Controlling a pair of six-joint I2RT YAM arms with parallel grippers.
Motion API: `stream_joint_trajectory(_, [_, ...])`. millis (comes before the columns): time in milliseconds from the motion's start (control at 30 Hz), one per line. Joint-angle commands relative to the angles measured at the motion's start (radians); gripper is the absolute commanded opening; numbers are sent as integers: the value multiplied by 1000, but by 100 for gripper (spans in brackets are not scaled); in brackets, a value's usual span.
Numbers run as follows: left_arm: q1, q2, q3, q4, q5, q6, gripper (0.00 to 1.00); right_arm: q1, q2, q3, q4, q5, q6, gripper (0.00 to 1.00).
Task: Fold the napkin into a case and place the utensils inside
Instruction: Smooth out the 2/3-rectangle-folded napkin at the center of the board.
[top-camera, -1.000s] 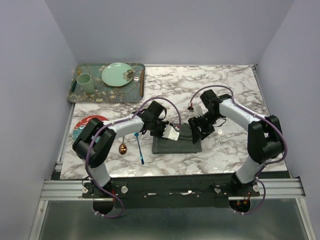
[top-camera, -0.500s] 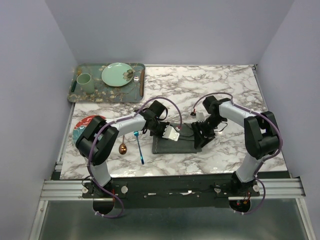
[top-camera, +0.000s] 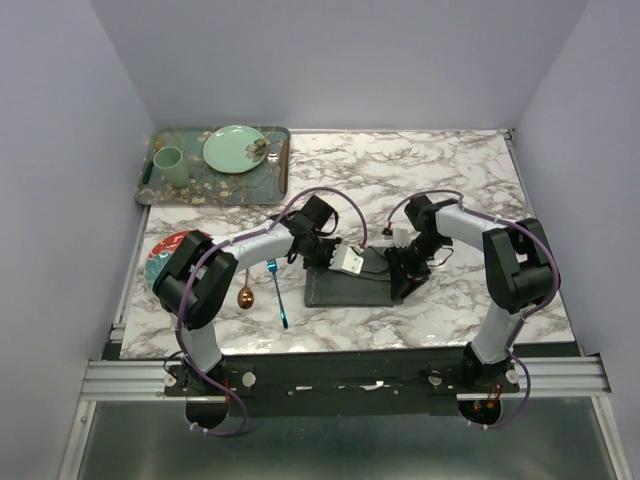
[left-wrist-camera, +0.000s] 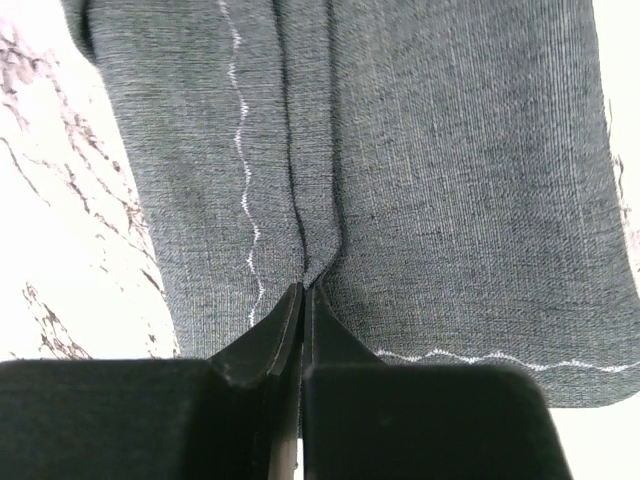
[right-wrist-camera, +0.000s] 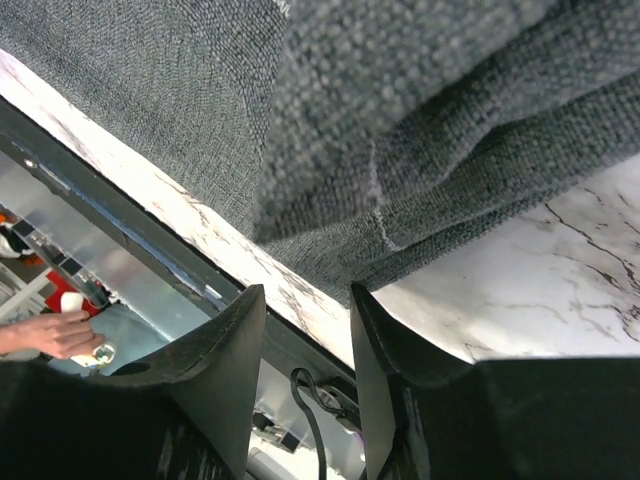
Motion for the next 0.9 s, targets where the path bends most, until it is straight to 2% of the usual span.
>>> stream_joint_trajectory(0, [-13, -5, 54, -24, 49, -92, 8, 2, -7, -19, 35, 14, 30, 49])
stream_joint_trajectory(167, [-33, 0, 74, -38, 52, -146, 5, 3, -29, -29, 48, 2, 41, 53])
stream_joint_trajectory(367, [-41, 6, 80, -43, 49, -237, 3, 1, -42, -36, 58, -6, 55, 52])
stream_joint_trajectory(600, [-41, 13, 70, 41, -2, -371, 3, 1, -36, -35, 61, -10, 53, 52])
stream_joint_trajectory(867, [-41, 39, 68, 28, -8, -359, 2, -8, -100, 10, 5, -10, 26, 54])
